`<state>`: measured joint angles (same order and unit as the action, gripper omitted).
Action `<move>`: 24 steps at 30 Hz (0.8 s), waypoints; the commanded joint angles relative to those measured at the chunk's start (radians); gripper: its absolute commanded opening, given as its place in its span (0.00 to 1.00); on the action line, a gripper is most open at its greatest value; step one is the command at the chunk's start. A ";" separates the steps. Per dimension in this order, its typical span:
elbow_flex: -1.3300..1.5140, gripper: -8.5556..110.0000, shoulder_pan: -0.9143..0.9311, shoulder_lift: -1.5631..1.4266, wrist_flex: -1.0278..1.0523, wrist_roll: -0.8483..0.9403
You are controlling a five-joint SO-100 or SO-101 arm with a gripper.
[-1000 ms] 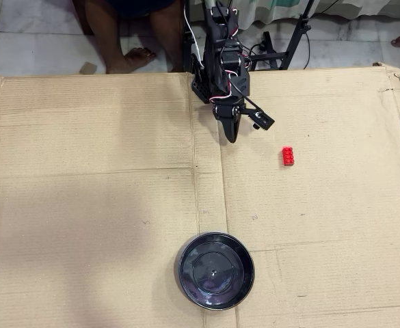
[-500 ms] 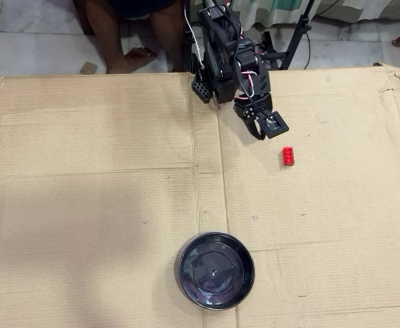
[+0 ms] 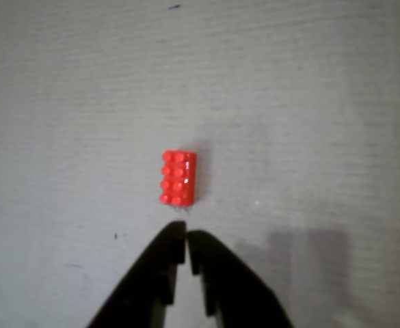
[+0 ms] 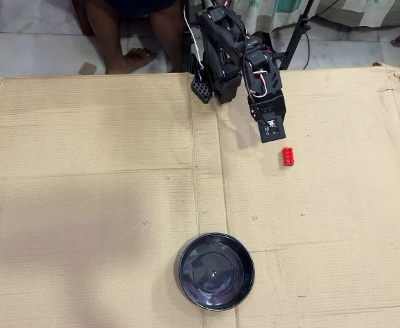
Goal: Grasp a lego block and put it in the bin.
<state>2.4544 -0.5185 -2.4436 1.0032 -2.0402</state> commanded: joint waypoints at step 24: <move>-0.531 0.31 -0.167 0.609 0.267 -0.176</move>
<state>1.9834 -0.6842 -1.8561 1.2793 -2.1859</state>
